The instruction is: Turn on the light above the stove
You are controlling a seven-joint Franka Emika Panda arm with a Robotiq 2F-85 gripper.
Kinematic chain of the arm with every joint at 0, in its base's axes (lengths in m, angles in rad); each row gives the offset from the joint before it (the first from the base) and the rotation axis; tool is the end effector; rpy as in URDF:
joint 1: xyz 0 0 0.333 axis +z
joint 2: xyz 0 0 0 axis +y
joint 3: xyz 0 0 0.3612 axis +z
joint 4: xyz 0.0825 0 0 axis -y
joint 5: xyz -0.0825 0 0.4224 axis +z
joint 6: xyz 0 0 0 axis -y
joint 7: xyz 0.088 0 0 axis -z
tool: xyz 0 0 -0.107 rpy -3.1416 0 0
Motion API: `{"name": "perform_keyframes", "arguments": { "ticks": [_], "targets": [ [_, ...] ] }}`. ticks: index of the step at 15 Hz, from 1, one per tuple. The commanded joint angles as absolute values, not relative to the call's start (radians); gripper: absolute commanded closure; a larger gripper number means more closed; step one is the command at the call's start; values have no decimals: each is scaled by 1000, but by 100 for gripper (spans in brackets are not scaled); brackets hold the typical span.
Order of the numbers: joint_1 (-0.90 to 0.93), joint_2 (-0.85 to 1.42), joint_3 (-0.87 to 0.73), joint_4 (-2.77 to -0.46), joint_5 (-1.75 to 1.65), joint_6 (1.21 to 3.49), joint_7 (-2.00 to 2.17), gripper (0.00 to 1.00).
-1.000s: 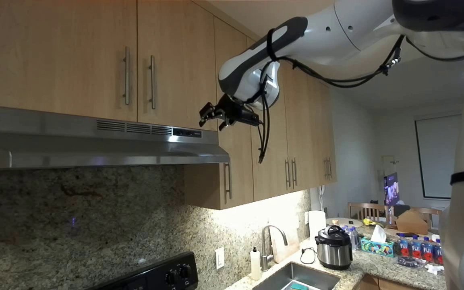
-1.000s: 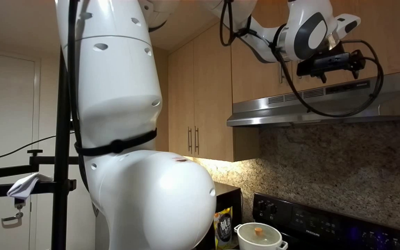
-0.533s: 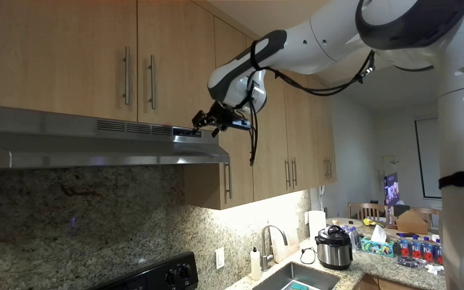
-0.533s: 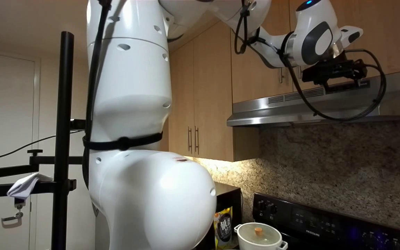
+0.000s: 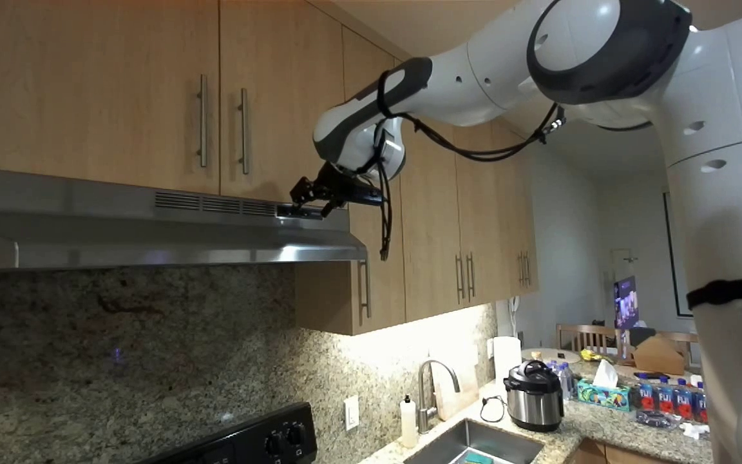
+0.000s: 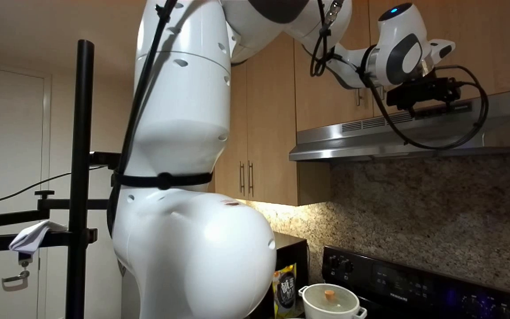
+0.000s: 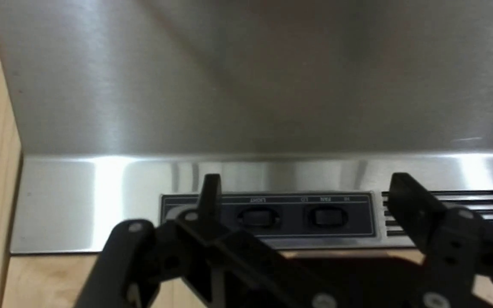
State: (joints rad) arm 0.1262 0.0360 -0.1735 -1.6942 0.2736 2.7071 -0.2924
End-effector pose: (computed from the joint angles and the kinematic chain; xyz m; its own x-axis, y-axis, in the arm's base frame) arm 0.6620 -0.0383 0.7176 0.5443 0.0224 0.8386 0.0717 -0.9972 -0.0199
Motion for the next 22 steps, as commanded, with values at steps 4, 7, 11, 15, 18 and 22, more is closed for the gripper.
{"name": "perform_keyframes", "arguments": {
  "ticks": [4, 7, 11, 15, 18, 22],
  "targets": [
    [127, 110, -141, -1576, 333, 2676, -417, 0],
    [120, 144, -131, -1529, 354, 2668, -432, 0],
    [114, 183, -132, -1479, 361, 2654, -435, 0],
    [106, 212, -143, -1443, 340, 2623, -402, 0],
    [103, 222, -151, -1426, 337, 2603, -392, 0],
    [101, 232, -163, -1412, 337, 2591, -389, 0]
  ]
}}
